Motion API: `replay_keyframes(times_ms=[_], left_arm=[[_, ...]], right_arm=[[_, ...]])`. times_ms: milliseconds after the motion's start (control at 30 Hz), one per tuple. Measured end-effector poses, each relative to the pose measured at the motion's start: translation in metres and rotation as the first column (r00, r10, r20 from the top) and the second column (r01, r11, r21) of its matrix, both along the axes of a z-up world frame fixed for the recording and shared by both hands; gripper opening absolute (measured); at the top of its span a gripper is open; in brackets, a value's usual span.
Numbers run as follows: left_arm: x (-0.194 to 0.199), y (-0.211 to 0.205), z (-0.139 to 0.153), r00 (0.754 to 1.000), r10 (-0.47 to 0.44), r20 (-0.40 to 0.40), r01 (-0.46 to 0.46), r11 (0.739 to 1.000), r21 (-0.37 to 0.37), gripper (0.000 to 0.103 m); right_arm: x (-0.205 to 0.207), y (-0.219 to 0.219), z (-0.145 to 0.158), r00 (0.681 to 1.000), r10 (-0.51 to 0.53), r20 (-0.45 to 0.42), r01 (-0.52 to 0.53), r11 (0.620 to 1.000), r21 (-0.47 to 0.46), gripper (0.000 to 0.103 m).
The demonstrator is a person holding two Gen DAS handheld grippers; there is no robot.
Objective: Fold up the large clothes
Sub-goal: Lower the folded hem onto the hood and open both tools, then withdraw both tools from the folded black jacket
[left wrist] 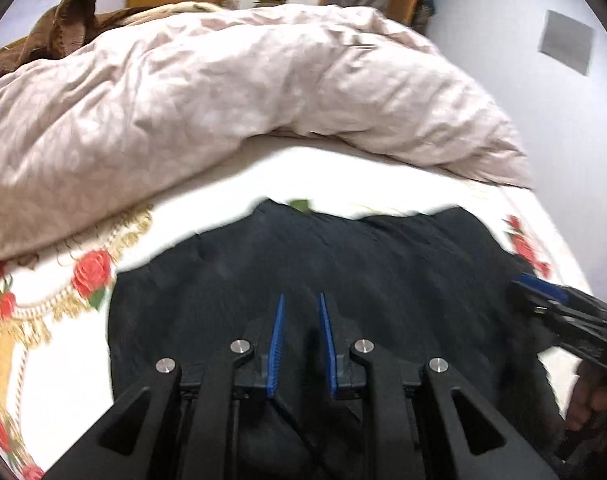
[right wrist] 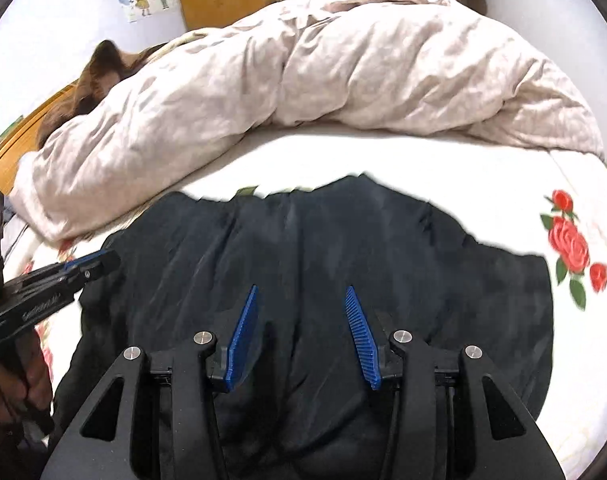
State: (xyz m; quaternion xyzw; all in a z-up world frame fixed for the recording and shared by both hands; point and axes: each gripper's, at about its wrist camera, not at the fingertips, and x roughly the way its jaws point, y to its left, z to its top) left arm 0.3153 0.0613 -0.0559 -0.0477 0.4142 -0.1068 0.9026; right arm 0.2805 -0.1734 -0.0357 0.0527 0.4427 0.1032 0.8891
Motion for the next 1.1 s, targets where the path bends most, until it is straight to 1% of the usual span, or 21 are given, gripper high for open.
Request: replay_keyframes(times_ms=[33, 100, 167, 233, 300, 400, 467, 567, 667, 733, 767, 833, 900, 1000, 1100], left_arm=[[0.010, 0.004, -0.006, 1.000, 0.015, -0.011, -0.015, 1.000, 0.003, 0.019], [0.024, 0.010, -0.022, 0.998, 0.036, -0.046, -0.036, 0.999, 0.007, 0.019], [0.027, 0.010, -0.036, 0.997, 0.033, -0.065, -0.032, 0.999, 0.012, 0.019], [0.023, 0.007, -0.046, 0.998, 0.019, -0.060, -0.018, 1.000, 0.026, 0.019], [0.019, 0.005, -0.050, 0.999, 0.018, -0.048, -0.017, 0.999, 0.029, 0.019], [0.013, 0.007, -0.041, 0.997, 0.034, -0.064, -0.033, 0.999, 0.023, 0.019], [0.001, 0.009, -0.027, 0.999, 0.035, -0.038, -0.034, 0.999, 0.012, 0.019], [-0.028, 0.012, -0.007, 1.000, 0.031, 0.002, -0.031, 0.999, -0.029, 0.019], [-0.065, 0.003, -0.003, 1.000, 0.002, -0.002, -0.002, 0.997, -0.081, 0.019], [-0.084, -0.010, -0.009, 0.999, -0.035, -0.024, 0.032, 0.996, -0.089, 0.019], [-0.091, -0.017, -0.015, 0.998, -0.055, -0.039, 0.051, 0.995, -0.089, 0.019], [-0.098, -0.029, -0.031, 0.994, -0.074, -0.083, 0.069, 0.995, -0.071, 0.019], [-0.097, -0.037, -0.047, 0.991, -0.069, -0.116, 0.062, 0.996, -0.060, 0.019], [-0.096, -0.042, -0.053, 0.992, -0.062, -0.114, 0.058, 0.998, -0.039, 0.019], [-0.092, -0.045, -0.054, 0.991, -0.060, -0.116, 0.057, 0.998, -0.026, 0.019]], right_arm=[[0.010, -0.005, -0.005, 1.000, -0.018, -0.010, 0.018, 1.000, -0.010, 0.045], [0.024, -0.019, -0.023, 0.996, -0.063, -0.060, 0.062, 0.998, -0.024, 0.045], [0.030, -0.030, -0.041, 0.991, -0.090, -0.094, 0.088, 0.996, -0.034, 0.045], [0.029, -0.038, -0.056, 0.990, -0.101, -0.102, 0.097, 0.994, -0.047, 0.045], [0.027, -0.043, -0.060, 0.990, -0.101, -0.103, 0.099, 0.995, -0.017, 0.045], [0.025, -0.044, -0.055, 0.987, -0.110, -0.115, 0.108, 0.994, -0.026, 0.045], [0.015, -0.042, -0.038, 0.991, -0.110, -0.080, 0.109, 0.994, -0.023, 0.045], [-0.016, -0.038, -0.004, 0.995, -0.097, 0.009, 0.097, 0.995, 0.036, 0.045], [-0.043, -0.020, 0.003, 0.999, -0.037, 0.025, 0.036, 0.997, 0.062, 0.045], [-0.059, -0.005, -0.009, 1.000, 0.006, -0.007, -0.006, 0.998, 0.068, 0.045], [-0.065, 0.002, -0.022, 0.999, 0.025, -0.039, -0.022, 0.997, 0.071, 0.045], [-0.065, 0.009, -0.044, 0.995, 0.031, -0.098, -0.024, 0.997, 0.066, 0.045], [-0.059, 0.012, -0.064, 0.990, 0.024, -0.136, -0.017, 0.999, 0.049, 0.045], [-0.051, 0.013, -0.078, 0.987, 0.018, -0.161, -0.011, 0.999, 0.040, 0.045], [-0.049, 0.017, -0.081, 0.987, 0.021, -0.157, -0.018, 1.000, 0.022, 0.045]])
